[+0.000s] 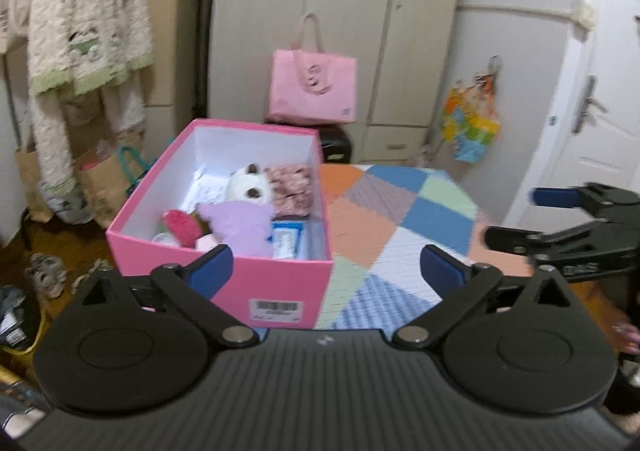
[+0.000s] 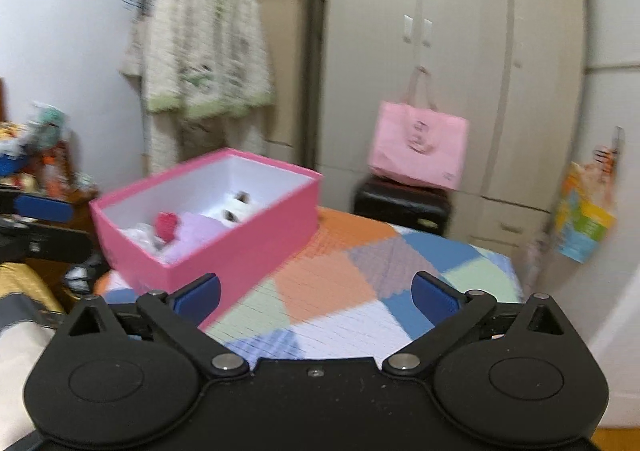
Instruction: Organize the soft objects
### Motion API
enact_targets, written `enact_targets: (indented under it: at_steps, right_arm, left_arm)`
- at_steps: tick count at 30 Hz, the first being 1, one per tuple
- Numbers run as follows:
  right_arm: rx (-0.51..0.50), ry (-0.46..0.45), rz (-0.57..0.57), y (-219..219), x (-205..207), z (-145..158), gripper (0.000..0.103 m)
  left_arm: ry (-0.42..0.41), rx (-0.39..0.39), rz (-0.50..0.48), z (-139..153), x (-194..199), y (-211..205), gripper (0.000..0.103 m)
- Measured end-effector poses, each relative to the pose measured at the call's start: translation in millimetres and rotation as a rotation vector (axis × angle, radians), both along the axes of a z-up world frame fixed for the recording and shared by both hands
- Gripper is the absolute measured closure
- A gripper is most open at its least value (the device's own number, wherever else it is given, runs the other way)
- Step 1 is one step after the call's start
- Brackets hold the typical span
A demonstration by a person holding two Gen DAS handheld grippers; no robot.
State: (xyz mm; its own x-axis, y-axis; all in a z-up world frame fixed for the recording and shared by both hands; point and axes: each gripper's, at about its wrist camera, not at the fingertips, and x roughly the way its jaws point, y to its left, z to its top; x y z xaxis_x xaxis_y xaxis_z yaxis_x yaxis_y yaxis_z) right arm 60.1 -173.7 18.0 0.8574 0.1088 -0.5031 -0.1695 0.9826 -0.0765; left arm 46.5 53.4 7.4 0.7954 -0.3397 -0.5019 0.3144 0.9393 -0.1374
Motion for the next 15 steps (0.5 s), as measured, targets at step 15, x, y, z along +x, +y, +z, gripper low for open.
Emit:
enact_targets:
  at_steps: [15]
  right_arm:
    - [0.115, -0.031, -0.134, -17.1, -33.5, 4.7, 0.000]
  left_arm:
    - [-0.004, 0.247, 0.247, -5.1, -3.0, -25.8, 0.000]
